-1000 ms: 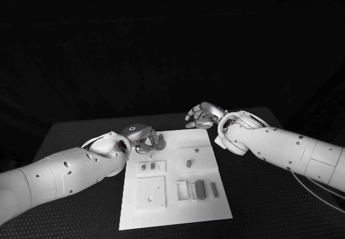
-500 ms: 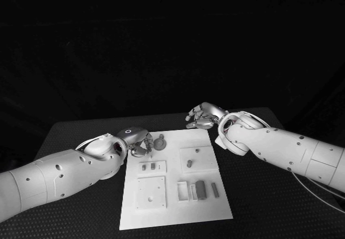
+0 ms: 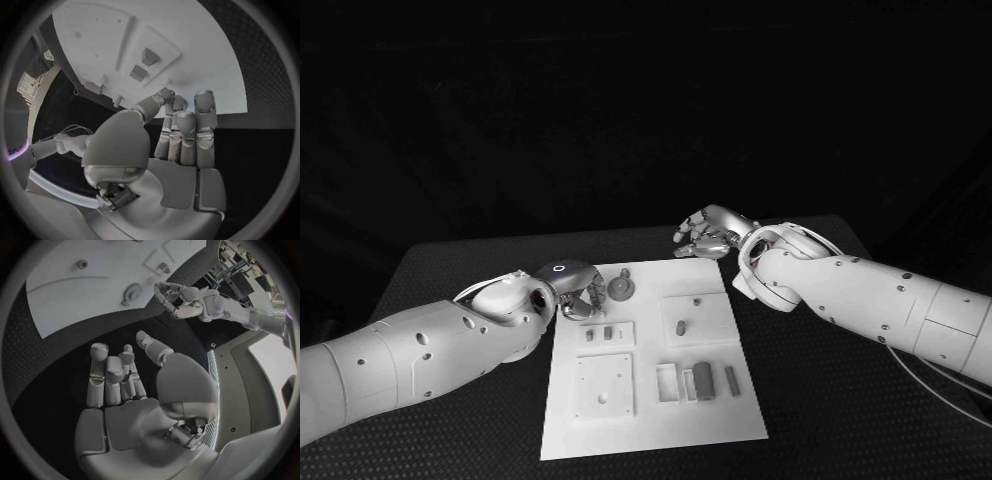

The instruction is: Assemble the parts on the task board

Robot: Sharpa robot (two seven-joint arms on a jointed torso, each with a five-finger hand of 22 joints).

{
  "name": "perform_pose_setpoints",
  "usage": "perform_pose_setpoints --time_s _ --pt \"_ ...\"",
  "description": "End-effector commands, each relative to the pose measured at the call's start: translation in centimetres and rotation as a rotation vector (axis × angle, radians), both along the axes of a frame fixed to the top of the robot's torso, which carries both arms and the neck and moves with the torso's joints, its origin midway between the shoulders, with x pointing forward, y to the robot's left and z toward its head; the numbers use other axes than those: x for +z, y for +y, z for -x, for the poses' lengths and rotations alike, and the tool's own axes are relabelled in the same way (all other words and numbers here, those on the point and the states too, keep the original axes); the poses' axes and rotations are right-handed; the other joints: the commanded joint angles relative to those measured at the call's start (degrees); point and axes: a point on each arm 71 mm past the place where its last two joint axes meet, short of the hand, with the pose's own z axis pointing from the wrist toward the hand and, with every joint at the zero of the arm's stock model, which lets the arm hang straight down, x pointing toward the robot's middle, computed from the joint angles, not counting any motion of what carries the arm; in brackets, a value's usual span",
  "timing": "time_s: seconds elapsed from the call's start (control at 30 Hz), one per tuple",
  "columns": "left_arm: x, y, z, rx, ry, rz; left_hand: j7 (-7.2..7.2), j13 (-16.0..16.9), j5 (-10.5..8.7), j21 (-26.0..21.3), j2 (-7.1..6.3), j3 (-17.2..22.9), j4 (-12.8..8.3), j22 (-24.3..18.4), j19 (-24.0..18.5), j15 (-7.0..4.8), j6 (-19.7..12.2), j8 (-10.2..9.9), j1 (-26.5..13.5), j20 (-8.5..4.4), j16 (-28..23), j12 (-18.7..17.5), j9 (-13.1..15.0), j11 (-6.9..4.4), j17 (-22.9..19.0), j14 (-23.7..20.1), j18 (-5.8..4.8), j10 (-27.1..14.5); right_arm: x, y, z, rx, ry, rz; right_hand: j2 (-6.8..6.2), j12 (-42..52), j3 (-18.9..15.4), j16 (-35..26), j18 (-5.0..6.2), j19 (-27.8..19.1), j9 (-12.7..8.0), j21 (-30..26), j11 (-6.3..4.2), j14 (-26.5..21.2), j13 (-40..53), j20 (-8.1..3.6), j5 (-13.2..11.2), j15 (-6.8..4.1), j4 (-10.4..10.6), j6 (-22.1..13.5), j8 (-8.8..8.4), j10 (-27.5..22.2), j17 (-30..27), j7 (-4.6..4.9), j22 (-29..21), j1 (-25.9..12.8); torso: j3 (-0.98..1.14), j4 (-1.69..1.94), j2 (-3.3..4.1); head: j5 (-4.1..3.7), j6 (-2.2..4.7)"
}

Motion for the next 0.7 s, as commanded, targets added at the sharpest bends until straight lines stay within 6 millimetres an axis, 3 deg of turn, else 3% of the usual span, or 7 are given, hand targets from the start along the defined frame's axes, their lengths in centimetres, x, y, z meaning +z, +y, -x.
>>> perform_pose_setpoints --time_s 0.03,0.7 --pt "-0.48 -0.34 0.13 -0.015 0.018 -0.033 -0.04 0.07 -0.20 -0.04 0.00 0.08 0.30 1.05 0.08 -0.09 0.28 0.17 -0.38 -0.37 -0.21 -0.20 0.08 0.12 -0.07 0.33 5.56 0.37 -0.02 0.15 0.03 0.014 0.005 0.003 -0.06 0.24 0.02 -0.30 1.69 0.27 0.10 -0.30 0.27 -0.07 -0.07 0.00 -0.27 0.27 0.27 0.14 -0.29 -0.05 -0.08 0.43 0.98 -0.70 0.07 -0.04 0.04 0.03 -0.02" --pt "-1.12 -0.70 0.45 -0.036 0.030 -0.058 -0.04 0.10 -0.20 -0.10 0.03 0.09 0.25 1.06 0.01 -0.09 0.25 0.15 -0.38 -0.39 -0.21 -0.25 0.06 0.12 -0.10 0.28 5.52 0.39 -0.02 0.10 0.04 0.014 0.006 0.004 -0.06 0.26 0.03 -0.30 1.69 0.28 0.12 -0.30 0.27 -0.07 -0.08 0.00 -0.27 0.26 0.28 0.13 -0.29 -0.05 -0.08 0.43 0.99 -0.72 0.11 -0.05 -0.01 -0.01 -0.17"
